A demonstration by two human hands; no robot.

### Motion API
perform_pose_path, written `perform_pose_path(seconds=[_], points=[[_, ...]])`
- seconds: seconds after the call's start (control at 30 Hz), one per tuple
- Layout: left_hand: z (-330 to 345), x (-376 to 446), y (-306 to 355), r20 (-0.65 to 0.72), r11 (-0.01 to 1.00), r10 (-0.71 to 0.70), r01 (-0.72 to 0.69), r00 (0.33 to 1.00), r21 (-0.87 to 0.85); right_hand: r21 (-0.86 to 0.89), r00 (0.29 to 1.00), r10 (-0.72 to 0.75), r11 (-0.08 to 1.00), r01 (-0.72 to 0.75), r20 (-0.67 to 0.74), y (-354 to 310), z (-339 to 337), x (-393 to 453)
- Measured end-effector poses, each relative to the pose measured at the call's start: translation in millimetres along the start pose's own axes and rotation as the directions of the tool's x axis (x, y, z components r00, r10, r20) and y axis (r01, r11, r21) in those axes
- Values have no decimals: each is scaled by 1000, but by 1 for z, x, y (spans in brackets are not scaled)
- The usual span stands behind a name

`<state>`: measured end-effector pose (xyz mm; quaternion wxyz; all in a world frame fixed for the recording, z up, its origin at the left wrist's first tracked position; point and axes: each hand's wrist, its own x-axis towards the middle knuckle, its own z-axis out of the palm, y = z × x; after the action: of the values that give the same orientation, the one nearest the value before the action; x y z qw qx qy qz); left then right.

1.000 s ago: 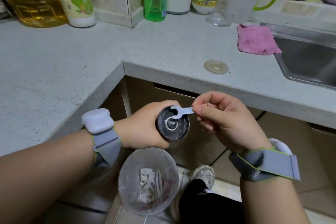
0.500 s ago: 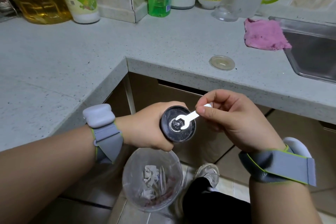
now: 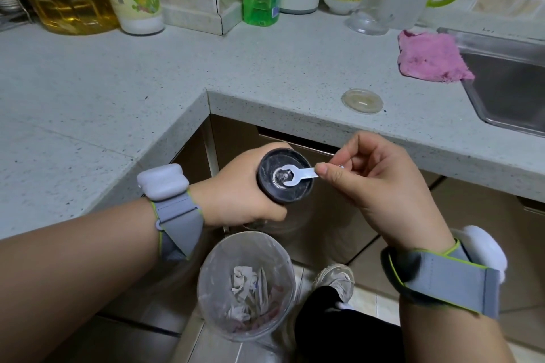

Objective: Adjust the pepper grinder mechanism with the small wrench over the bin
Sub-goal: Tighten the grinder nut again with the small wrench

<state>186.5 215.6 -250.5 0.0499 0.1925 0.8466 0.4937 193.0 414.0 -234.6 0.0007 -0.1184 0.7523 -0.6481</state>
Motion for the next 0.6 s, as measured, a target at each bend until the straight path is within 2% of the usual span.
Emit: perform_pose_path(seconds=[0.2, 0.6], points=[[0, 0, 2, -100, 1000, -20, 19, 995, -11, -81, 995, -12, 997, 4, -103, 4, 10, 1], [0, 0, -2, -224, 994, -99, 88, 970, -57, -128, 982, -45, 992, 21, -183, 6, 25, 1]])
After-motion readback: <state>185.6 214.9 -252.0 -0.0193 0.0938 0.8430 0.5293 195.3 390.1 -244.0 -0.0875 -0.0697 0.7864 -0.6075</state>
